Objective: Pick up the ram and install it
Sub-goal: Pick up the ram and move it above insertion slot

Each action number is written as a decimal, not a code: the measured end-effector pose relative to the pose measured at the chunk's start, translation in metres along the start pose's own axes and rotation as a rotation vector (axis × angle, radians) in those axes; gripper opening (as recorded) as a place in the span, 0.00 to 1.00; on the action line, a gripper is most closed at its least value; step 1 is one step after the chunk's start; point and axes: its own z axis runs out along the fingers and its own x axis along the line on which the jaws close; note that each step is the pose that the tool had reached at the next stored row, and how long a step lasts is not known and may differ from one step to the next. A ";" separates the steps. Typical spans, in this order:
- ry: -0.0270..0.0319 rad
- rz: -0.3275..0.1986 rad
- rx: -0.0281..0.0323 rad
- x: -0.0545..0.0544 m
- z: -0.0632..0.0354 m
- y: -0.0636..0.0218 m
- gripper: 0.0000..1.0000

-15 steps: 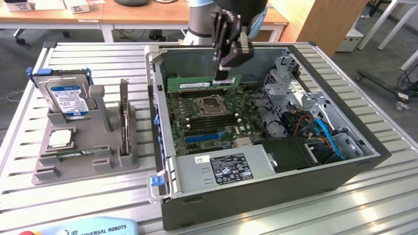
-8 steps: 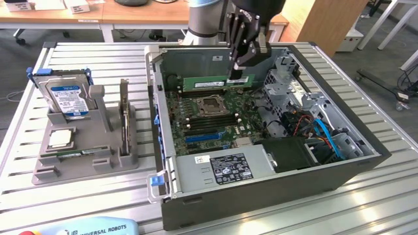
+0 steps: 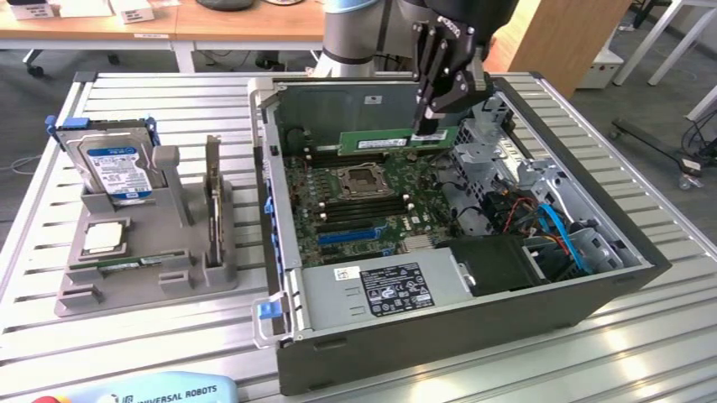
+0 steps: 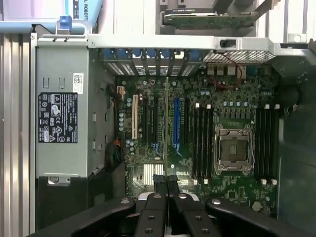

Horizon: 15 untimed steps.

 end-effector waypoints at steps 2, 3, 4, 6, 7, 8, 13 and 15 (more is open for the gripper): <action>-0.0001 0.000 0.0000 0.000 0.0000 -0.0017 0.11; -0.0001 0.000 0.0000 0.000 0.0000 -0.0017 0.11; -0.0001 0.000 0.0000 0.000 -0.0001 -0.0017 0.11; -0.0001 0.000 0.0000 0.000 0.0000 -0.0017 0.11; -0.0001 0.000 0.0000 0.000 -0.0001 -0.0017 0.11; -0.0003 0.000 0.0001 0.000 0.0000 -0.0018 0.11; -0.0002 0.000 0.0000 -0.003 0.0002 -0.0018 0.11; -0.0002 0.000 0.0000 -0.005 0.0003 -0.0018 0.11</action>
